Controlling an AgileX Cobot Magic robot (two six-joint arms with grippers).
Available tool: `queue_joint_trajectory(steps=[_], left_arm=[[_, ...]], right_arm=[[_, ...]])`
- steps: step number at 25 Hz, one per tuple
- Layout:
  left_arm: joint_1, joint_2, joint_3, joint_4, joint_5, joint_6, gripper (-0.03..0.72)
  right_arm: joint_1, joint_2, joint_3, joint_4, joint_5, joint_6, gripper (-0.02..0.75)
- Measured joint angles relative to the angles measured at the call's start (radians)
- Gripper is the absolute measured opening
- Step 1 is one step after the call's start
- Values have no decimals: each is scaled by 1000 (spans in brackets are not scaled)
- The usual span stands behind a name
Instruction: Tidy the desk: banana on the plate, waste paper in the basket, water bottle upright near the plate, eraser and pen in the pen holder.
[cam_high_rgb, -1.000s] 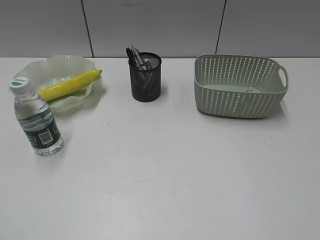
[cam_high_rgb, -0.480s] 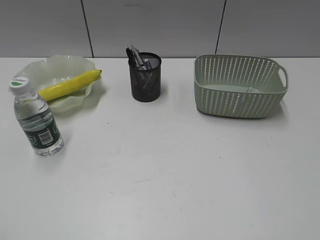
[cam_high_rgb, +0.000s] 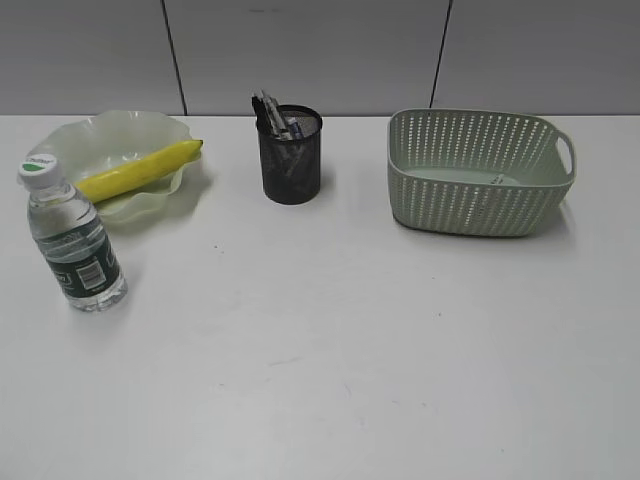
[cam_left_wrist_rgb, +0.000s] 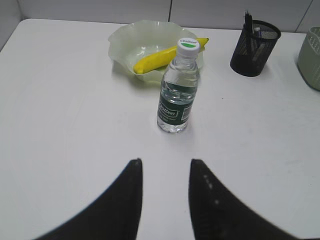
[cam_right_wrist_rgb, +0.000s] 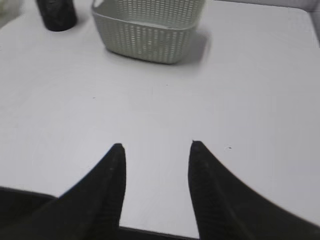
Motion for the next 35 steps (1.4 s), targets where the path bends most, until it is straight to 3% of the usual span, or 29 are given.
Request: queue_joint_trajectory(steps=[4, 7, 17, 20, 25, 35], left_arm=[[0, 0, 0, 0, 0, 0, 237], [0, 0, 0, 0, 0, 0, 236], [0, 0, 0, -1, 0, 9, 235], [10, 0, 0, -2, 0, 131, 235], [57, 0, 0, -25, 0, 197, 235], [174, 0, 0, -39, 0, 205, 235]], right_arm=[[-162, 0, 0, 0, 0, 0, 340], [-213, 0, 0, 0, 0, 0, 340], [-233, 0, 0, 0, 0, 0, 339], [-233, 0, 0, 0, 0, 0, 339], [-233, 0, 0, 0, 0, 0, 339], [-233, 0, 0, 0, 0, 0, 339]])
